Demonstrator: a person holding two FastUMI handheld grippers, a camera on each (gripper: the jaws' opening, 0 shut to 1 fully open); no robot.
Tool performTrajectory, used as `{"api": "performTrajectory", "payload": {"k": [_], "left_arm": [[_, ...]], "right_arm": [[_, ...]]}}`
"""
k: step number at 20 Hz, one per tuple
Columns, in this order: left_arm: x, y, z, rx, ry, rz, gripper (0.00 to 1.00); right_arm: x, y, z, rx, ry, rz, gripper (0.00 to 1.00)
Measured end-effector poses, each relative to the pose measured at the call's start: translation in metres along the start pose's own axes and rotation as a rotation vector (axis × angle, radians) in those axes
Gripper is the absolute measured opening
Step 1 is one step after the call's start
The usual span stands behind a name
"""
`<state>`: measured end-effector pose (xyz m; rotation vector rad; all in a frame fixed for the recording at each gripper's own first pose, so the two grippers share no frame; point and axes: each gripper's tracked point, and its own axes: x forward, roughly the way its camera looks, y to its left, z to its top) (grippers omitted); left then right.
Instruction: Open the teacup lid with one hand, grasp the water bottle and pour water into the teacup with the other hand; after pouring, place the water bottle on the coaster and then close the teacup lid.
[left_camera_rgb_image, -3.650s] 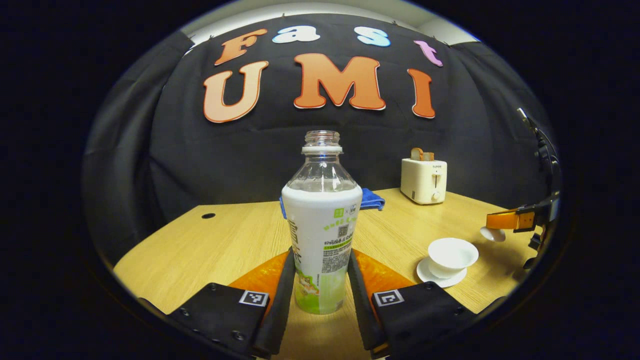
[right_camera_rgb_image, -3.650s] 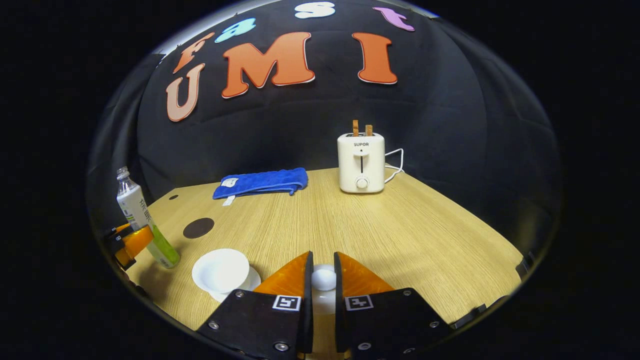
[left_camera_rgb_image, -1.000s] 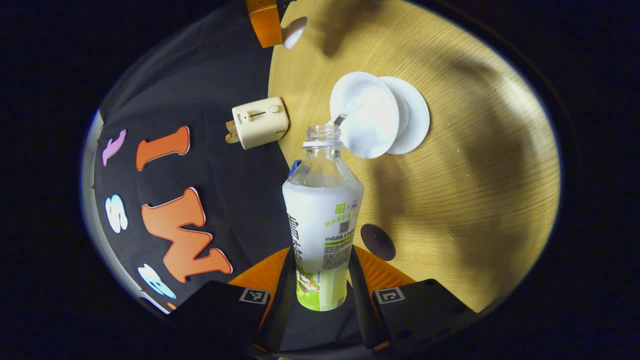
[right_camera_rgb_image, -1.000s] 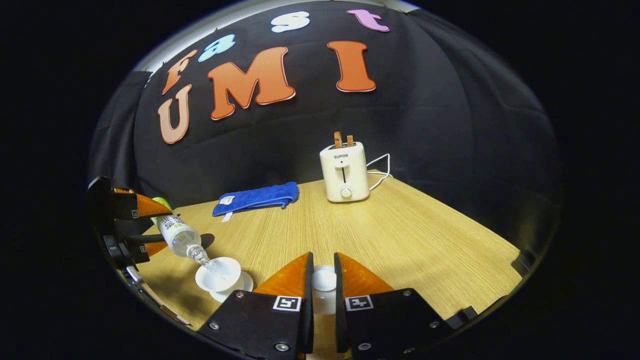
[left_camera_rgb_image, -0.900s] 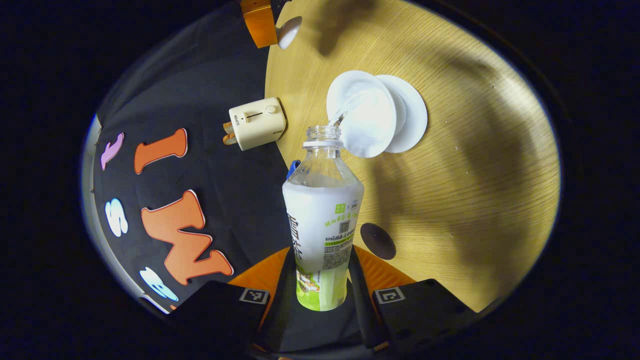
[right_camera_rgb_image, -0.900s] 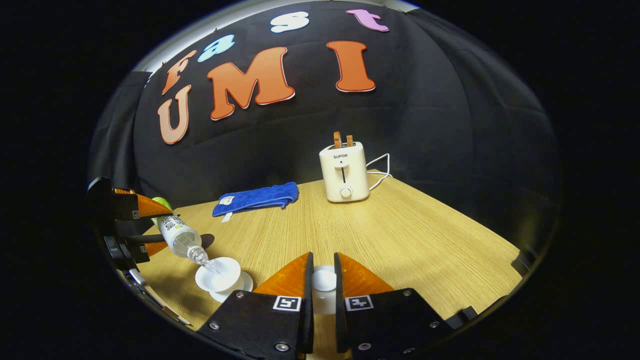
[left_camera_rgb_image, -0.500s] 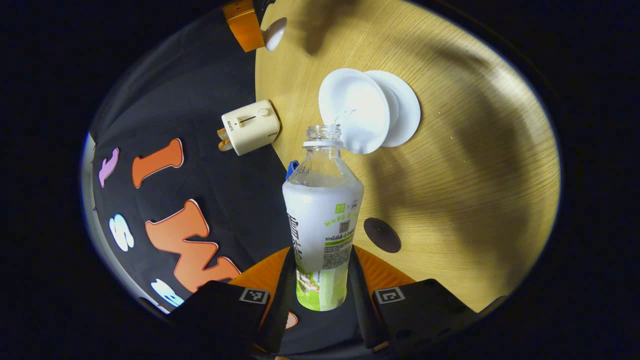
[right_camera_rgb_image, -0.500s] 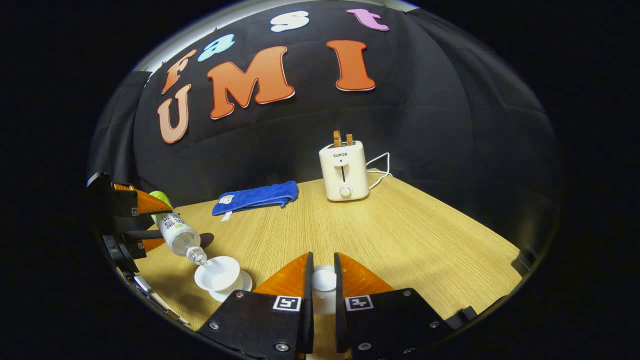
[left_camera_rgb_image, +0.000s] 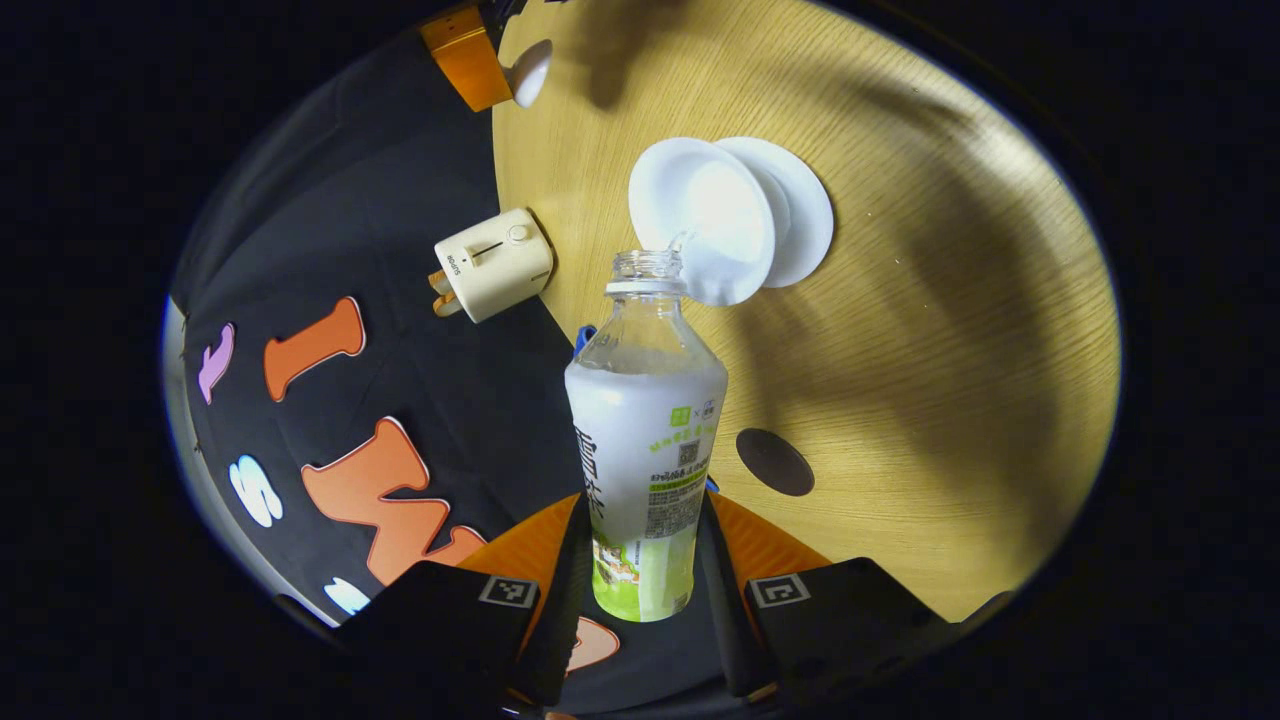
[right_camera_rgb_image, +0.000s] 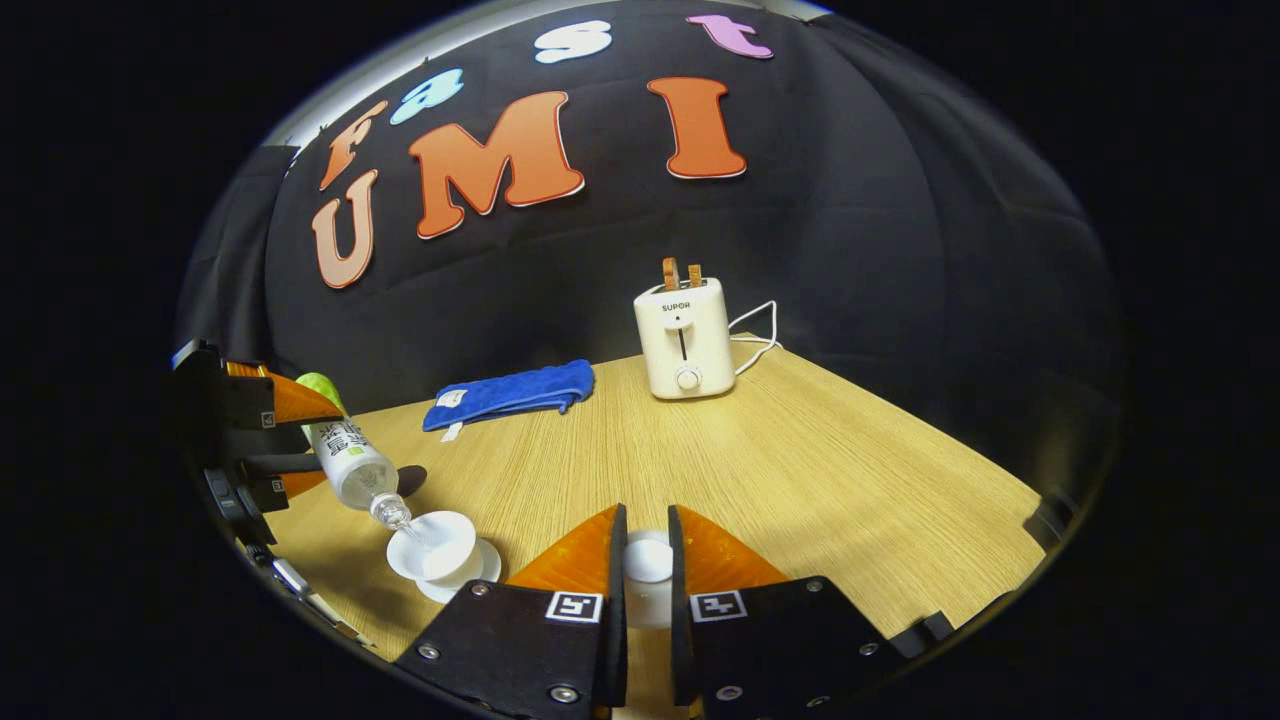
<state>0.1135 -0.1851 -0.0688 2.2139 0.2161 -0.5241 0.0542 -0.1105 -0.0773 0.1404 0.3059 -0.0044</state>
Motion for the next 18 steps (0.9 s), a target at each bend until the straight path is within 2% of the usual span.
{"api": "performTrajectory", "payload": {"k": [5, 10, 13, 18], "left_arm": [[-0.002, 0.003, 0.004, 0.025, -0.007, 0.008, 0.6], [0.0, 0.002, 0.007, 0.003, -0.019, 0.014, 0.6], [0.003, -0.005, 0.008, -0.082, -0.04, -0.002, 0.59], [0.006, -0.027, 0.017, -0.324, -0.072, -0.048, 0.62]], "right_arm": [[0.0, 0.0, -0.001, -0.004, 0.004, 0.002, 0.17], [0.0, -0.003, 0.0, 0.0, 0.0, -0.006, 0.18], [0.0, -0.004, 0.0, 0.004, 0.004, -0.009, 0.17], [0.0, -0.007, -0.001, 0.005, 0.005, -0.017, 0.17]]}}
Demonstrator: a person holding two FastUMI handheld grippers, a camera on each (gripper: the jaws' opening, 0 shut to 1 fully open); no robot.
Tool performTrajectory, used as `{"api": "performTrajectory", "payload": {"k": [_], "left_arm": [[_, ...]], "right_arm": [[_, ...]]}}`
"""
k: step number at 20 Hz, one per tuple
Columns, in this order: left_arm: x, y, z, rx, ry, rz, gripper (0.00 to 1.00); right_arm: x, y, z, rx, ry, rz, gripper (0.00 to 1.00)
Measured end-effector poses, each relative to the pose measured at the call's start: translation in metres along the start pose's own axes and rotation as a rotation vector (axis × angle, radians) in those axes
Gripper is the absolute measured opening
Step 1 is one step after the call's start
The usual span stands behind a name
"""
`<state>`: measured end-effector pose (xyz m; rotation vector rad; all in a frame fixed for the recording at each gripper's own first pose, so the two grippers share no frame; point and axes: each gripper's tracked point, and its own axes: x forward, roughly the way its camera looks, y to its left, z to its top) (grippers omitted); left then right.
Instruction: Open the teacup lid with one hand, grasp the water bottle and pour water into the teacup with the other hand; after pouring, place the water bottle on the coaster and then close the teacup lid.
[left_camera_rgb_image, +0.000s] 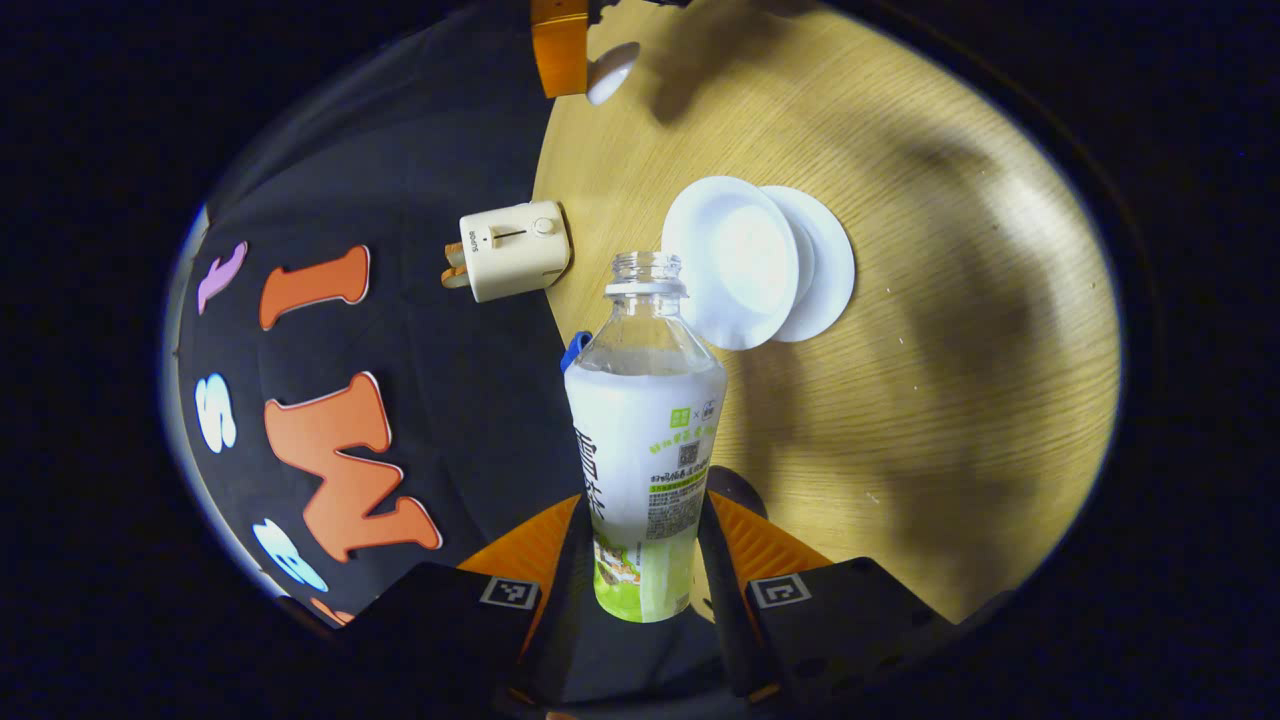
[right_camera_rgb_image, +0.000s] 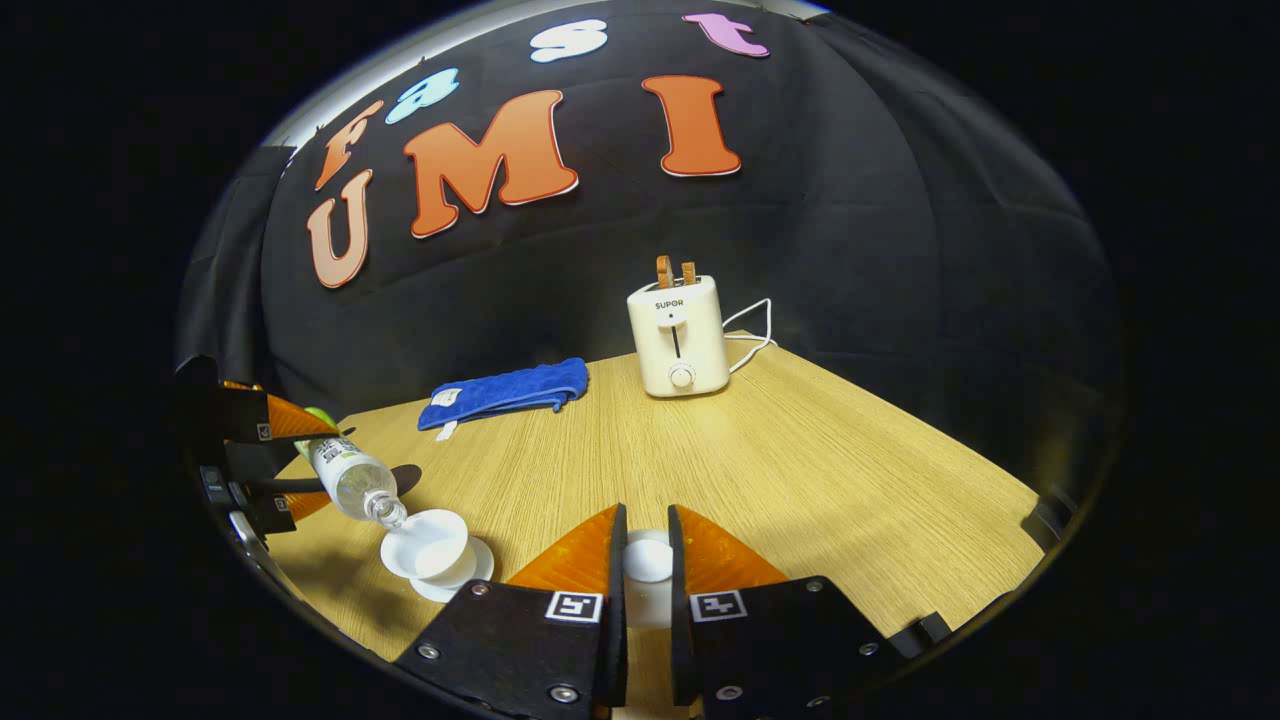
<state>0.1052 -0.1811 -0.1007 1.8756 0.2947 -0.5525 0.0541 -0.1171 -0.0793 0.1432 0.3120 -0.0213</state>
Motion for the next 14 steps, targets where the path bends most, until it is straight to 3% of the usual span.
{"api": "performTrajectory", "payload": {"k": [3, 4, 6, 7, 9, 10, 12, 14], "left_arm": [[-0.001, -0.013, 0.006, -0.141, -0.038, -0.028, 0.58], [-0.004, -0.013, 0.01, -0.195, -0.073, -0.018, 0.65], [-0.01, -0.012, 0.016, -0.336, -0.123, -0.013, 0.58], [-0.008, -0.011, 0.015, -0.412, -0.139, -0.018, 0.62], [-0.011, -0.012, 0.015, -0.556, -0.164, -0.029, 0.58], [-0.012, -0.012, 0.013, -0.617, -0.172, -0.031, 0.62], [-0.013, -0.014, 0.009, -0.726, -0.19, -0.036, 0.58], [-0.01, -0.015, 0.006, -0.855, -0.212, -0.041, 0.62]], "right_arm": [[0.0, -0.005, 0.0, 0.006, 0.0, -0.011, 0.17], [0.0, -0.007, 0.0, 0.008, 0.0, -0.016, 0.17], [0.0, -0.011, 0.001, 0.013, -0.003, -0.025, 0.18], [0.0, -0.012, 0.002, 0.016, -0.004, -0.03, 0.18], [0.0, -0.012, 0.001, 0.017, -0.002, -0.034, 0.17], [-0.001, -0.012, 0.001, 0.016, -0.002, -0.036, 0.18], [-0.001, -0.009, 0.0, 0.01, -0.001, -0.032, 0.18], [-0.001, -0.004, -0.001, 0.0, 0.002, -0.026, 0.18]]}}
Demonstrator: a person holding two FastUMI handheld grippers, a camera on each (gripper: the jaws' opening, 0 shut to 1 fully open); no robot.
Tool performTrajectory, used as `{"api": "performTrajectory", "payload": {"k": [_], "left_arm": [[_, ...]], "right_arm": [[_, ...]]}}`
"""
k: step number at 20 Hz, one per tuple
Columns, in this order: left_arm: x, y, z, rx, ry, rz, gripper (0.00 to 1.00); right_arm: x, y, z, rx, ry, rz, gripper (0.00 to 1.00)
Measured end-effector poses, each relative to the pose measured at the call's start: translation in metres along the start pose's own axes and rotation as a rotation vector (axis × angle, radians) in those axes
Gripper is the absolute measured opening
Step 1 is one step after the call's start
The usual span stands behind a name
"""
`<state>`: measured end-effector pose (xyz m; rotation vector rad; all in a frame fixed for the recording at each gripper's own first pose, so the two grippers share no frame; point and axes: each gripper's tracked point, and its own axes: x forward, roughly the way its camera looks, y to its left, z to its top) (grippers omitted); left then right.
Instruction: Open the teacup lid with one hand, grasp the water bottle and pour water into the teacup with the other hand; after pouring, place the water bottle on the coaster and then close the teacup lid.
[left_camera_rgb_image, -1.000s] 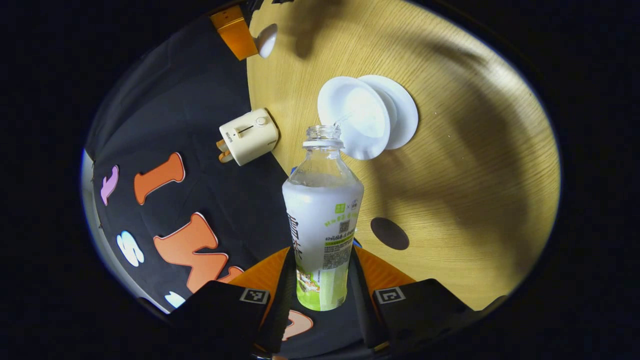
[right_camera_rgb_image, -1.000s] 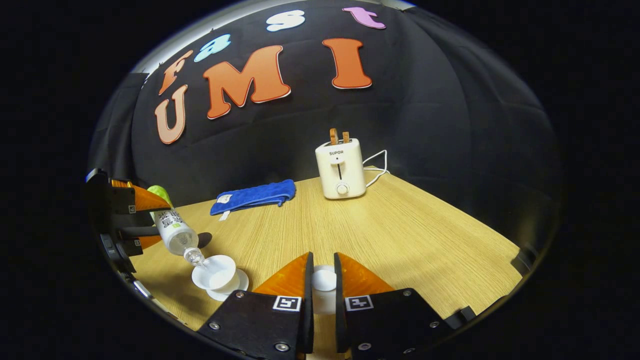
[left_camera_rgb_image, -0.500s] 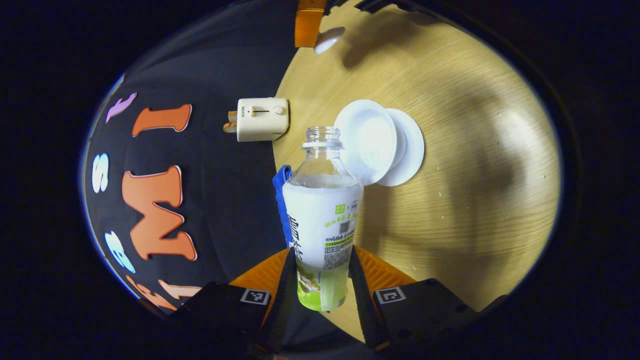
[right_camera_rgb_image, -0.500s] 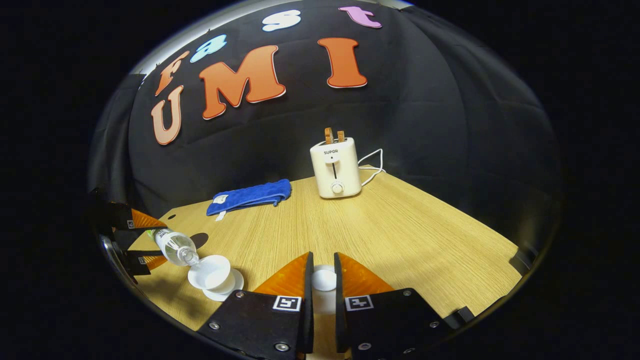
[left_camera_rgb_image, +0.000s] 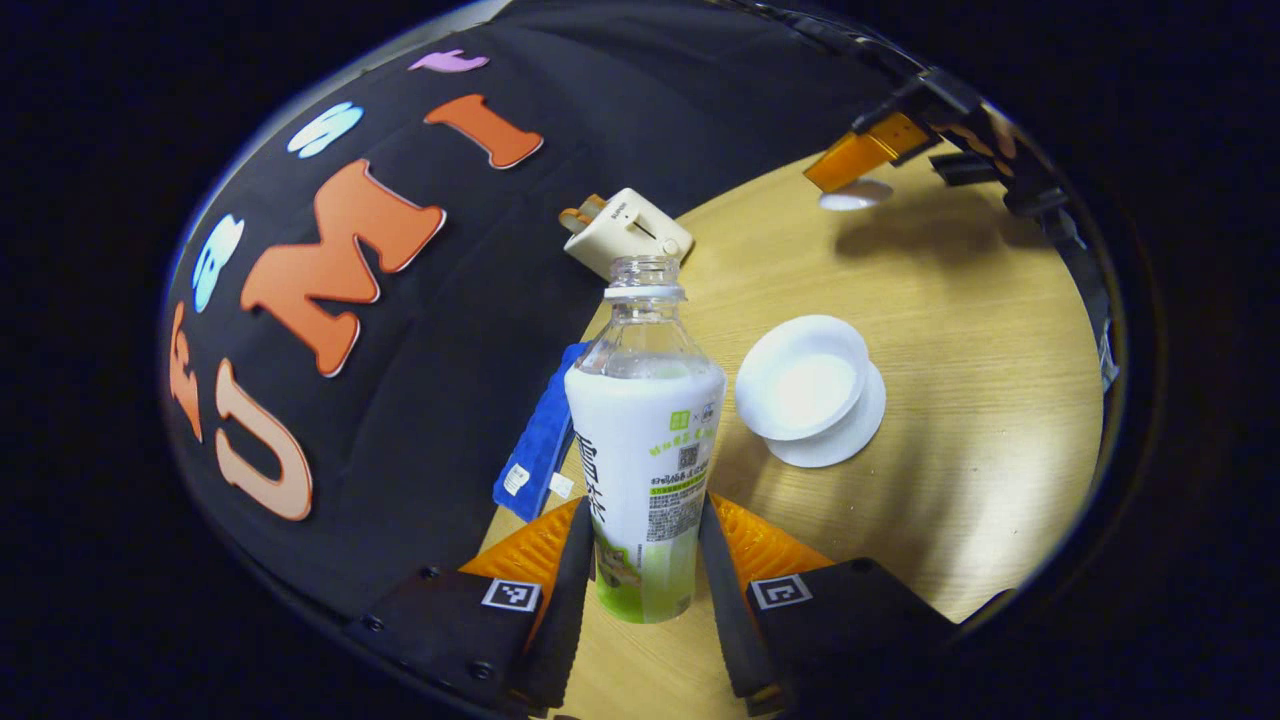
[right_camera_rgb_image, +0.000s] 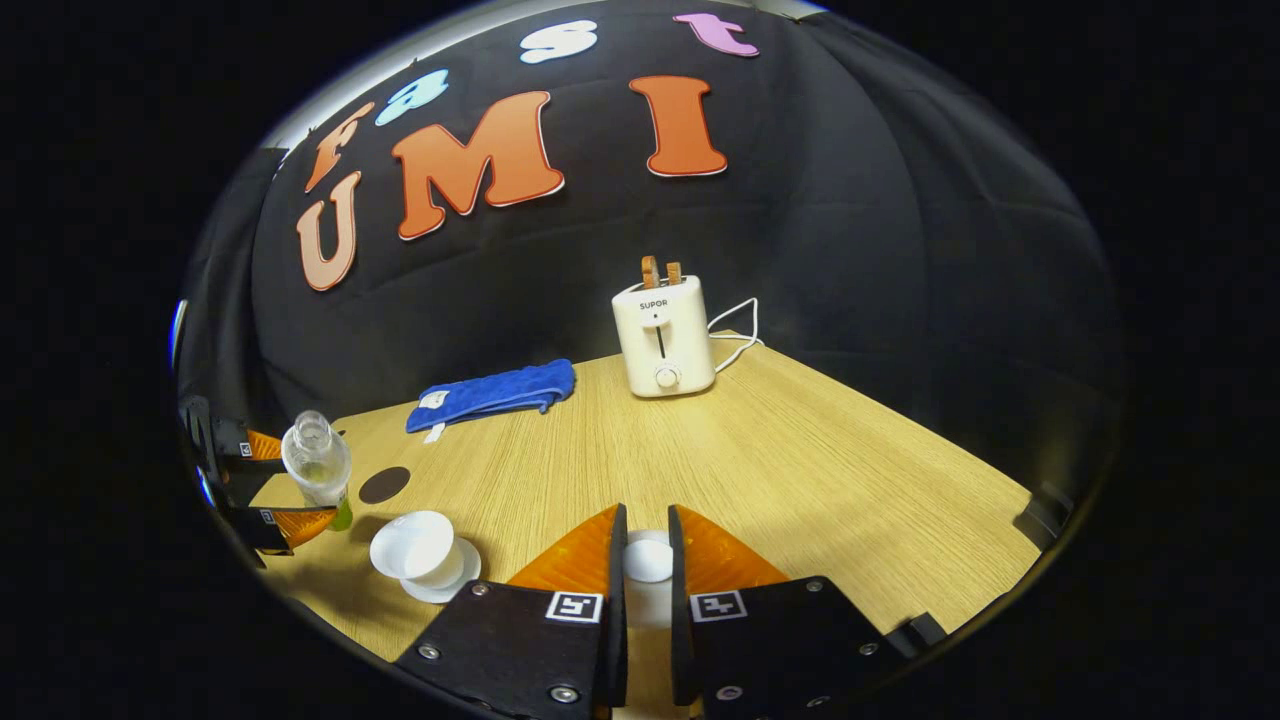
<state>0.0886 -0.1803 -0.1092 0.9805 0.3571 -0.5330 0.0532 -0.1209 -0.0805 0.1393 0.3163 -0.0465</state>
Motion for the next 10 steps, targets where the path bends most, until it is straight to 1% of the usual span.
{"api": "performTrajectory", "payload": {"k": [2, 3, 4, 6, 7, 10], "left_arm": [[0.003, 0.003, 0.0, -0.152, -0.031, 0.0, 0.62], [0.002, 0.007, 0.001, -0.234, -0.046, 0.005, 0.58], [0.001, 0.014, 0.002, -0.318, -0.067, 0.02, 0.62], [-0.005, 0.04, 0.005, -0.485, -0.118, 0.074, 0.62], [-0.005, 0.057, 0.001, -0.566, -0.14, 0.103, 0.58], [0.002, 0.093, -0.014, -0.788, -0.159, 0.125, 0.58]], "right_arm": [[0.001, 0.005, -0.002, -0.01, 0.005, 0.009, 0.17], [0.001, 0.007, -0.002, -0.012, 0.007, 0.013, 0.17], [0.001, 0.009, -0.003, -0.014, 0.009, 0.016, 0.17], [0.002, 0.01, -0.004, -0.017, 0.014, 0.019, 0.17], [0.002, 0.009, -0.005, -0.016, 0.017, 0.019, 0.17], [0.003, 0.007, -0.005, -0.009, 0.017, 0.016, 0.17]]}}
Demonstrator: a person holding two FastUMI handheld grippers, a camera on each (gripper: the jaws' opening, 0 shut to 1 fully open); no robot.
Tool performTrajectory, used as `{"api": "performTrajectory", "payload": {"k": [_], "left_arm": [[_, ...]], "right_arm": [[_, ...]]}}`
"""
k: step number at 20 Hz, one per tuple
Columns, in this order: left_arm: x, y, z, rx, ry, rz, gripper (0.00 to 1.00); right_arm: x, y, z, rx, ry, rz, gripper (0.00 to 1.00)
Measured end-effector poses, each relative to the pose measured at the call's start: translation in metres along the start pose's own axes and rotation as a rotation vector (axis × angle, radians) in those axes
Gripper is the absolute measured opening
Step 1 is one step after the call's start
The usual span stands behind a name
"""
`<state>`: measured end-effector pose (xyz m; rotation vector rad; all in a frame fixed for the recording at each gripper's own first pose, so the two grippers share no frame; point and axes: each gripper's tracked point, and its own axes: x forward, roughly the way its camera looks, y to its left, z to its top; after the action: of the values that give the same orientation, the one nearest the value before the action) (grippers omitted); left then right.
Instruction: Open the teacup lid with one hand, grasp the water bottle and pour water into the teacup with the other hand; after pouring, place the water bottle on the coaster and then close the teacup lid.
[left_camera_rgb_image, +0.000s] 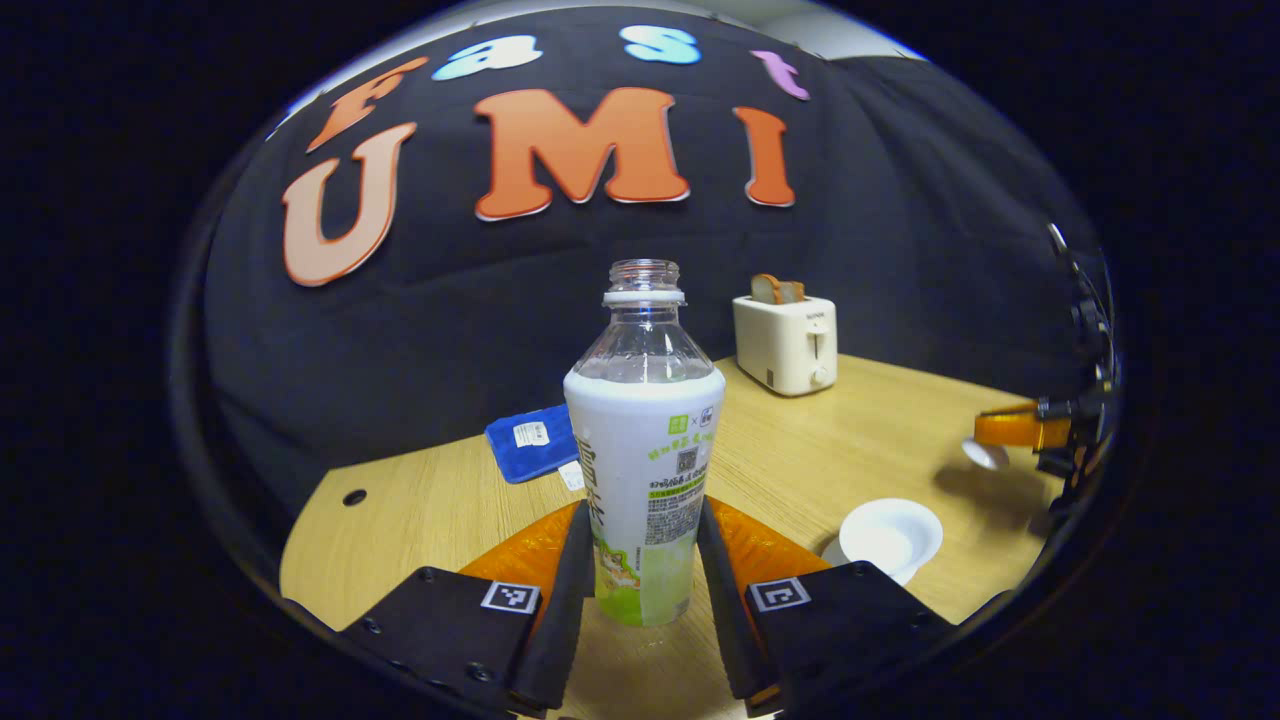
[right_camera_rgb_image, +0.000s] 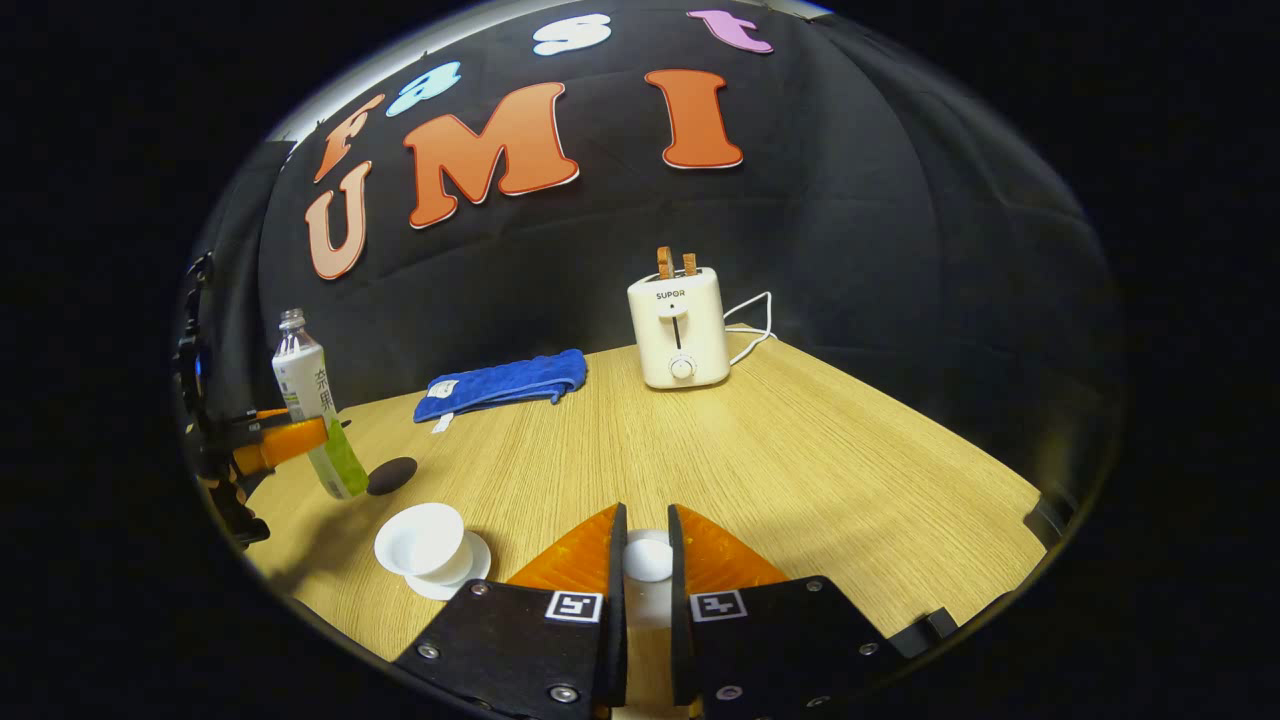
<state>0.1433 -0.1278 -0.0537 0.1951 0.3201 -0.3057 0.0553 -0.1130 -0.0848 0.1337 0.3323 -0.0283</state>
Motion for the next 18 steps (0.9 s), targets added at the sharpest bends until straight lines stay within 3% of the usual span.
{"api": "performTrajectory", "payload": {"k": [5, 6, 10, 16, 18], "left_arm": [[0.031, 0.057, 0.007, -0.083, -0.062, 0.086, 0.63], [0.037, 0.06, 0.004, -0.091, -0.062, 0.095, 0.6], [0.05, 0.06, -0.016, -0.139, -0.028, 0.098, 0.63], [0.057, 0.058, -0.027, -0.156, -0.011, 0.09, 0.6], [0.059, 0.06, -0.029, -0.151, -0.002, 0.091, 0.65]], "right_arm": [[0.001, -0.003, 0.0, 0.003, 0.002, -0.006, 0.17], [0.001, -0.003, -0.002, 0.003, 0.004, -0.008, 0.17], [0.004, -0.006, -0.004, 0.005, 0.013, -0.015, 0.18], [0.006, -0.005, -0.008, 0.001, 0.026, -0.017, 0.18], [0.006, -0.002, -0.009, -0.001, 0.03, -0.014, 0.17]]}}
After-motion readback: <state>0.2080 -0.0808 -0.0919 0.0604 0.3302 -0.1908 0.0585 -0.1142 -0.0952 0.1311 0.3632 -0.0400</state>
